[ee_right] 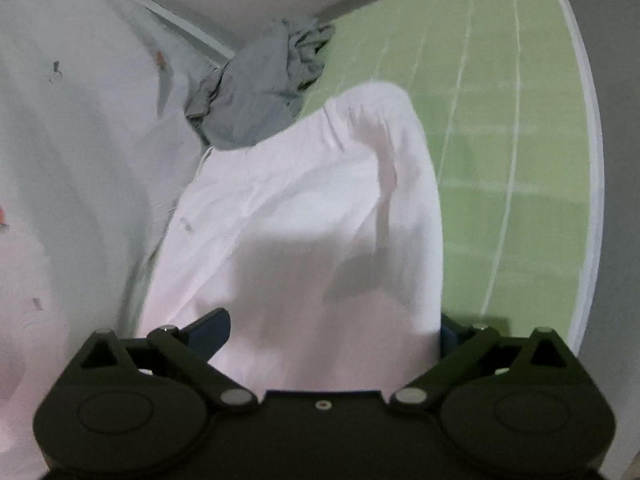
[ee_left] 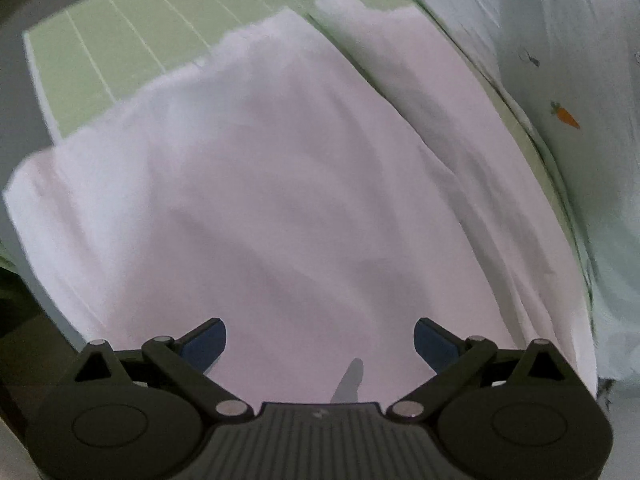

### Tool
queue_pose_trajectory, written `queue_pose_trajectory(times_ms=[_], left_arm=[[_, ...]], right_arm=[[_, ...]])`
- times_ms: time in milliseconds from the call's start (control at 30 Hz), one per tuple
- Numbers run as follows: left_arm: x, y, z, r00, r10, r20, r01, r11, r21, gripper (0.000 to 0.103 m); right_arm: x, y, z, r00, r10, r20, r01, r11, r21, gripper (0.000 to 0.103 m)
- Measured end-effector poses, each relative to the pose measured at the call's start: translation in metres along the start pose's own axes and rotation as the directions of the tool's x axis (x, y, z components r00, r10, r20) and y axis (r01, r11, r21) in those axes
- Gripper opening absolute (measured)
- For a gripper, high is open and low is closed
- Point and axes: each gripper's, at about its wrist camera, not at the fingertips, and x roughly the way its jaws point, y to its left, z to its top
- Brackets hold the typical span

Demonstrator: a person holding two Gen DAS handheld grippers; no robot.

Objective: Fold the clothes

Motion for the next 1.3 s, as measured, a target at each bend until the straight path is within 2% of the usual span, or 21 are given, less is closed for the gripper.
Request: queue_pose_trajectory(times_ms=[100, 233, 267, 400, 500, 633, 800, 967, 1167, 1300], left_arm=[[0.007, -0.010, -0.003, 0.999, -0.033, -0.029, 0.034, 0.999, 0.036, 0.100], [0.017, -0.027, -0.011, 0.996, -0.061, -0.072, 0.068, 0.993, 0.099, 0.100], [0.019, -0.030, -0.013, 0.995, -0.064, -0.082, 0.073, 0.991, 0.112, 0.100], [0.026, -0.040, -0.021, 0.990, -0.070, -0.123, 0.087, 0.985, 0.146, 0.100], [0.027, -0.041, -0.024, 0.987, -0.075, -0.141, 0.097, 0.984, 0.152, 0.100], [0.022, -0.038, -0.026, 0.986, -0.073, -0.148, 0.095, 0.984, 0.150, 0.100], [0.011, -0.025, -0.026, 0.987, -0.082, -0.139, 0.101, 0.986, 0.130, 0.100], [-0.001, 0.000, -0.011, 0.990, -0.054, -0.127, 0.075, 0.983, 0.166, 0.100], [-0.011, 0.046, 0.028, 0.986, -0.077, -0.146, 0.099, 0.984, 0.148, 0.100], [-0.023, 0.069, 0.056, 0.988, -0.078, -0.129, 0.100, 0.980, 0.170, 0.100]], right_arm=[[-0.008, -0.017, -0.011, 0.996, 0.087, -0.014, -0.085, 0.991, 0.108, 0.102], [-0.015, -0.042, -0.030, 0.978, 0.209, -0.016, -0.196, 0.938, 0.287, 0.101], [-0.016, -0.044, -0.034, 0.974, 0.225, -0.026, -0.207, 0.931, 0.302, 0.101], [-0.017, -0.036, -0.047, 0.964, 0.244, -0.100, -0.209, 0.938, 0.277, 0.102], [-0.013, -0.029, -0.062, 0.941, 0.272, -0.199, -0.213, 0.937, 0.275, 0.102], [-0.007, -0.009, -0.088, 0.901, 0.281, -0.331, -0.218, 0.952, 0.215, 0.102], [0.002, 0.015, -0.124, 0.835, 0.276, -0.476, -0.228, 0.961, 0.158, 0.103], [0.003, 0.038, -0.170, 0.796, 0.268, -0.543, -0.250, 0.962, 0.108, 0.103], [-0.009, 0.063, -0.241, 0.791, 0.267, -0.550, -0.265, 0.960, 0.085, 0.103], [-0.011, 0.077, -0.289, 0.770, 0.264, -0.581, -0.270, 0.960, 0.078, 0.103]])
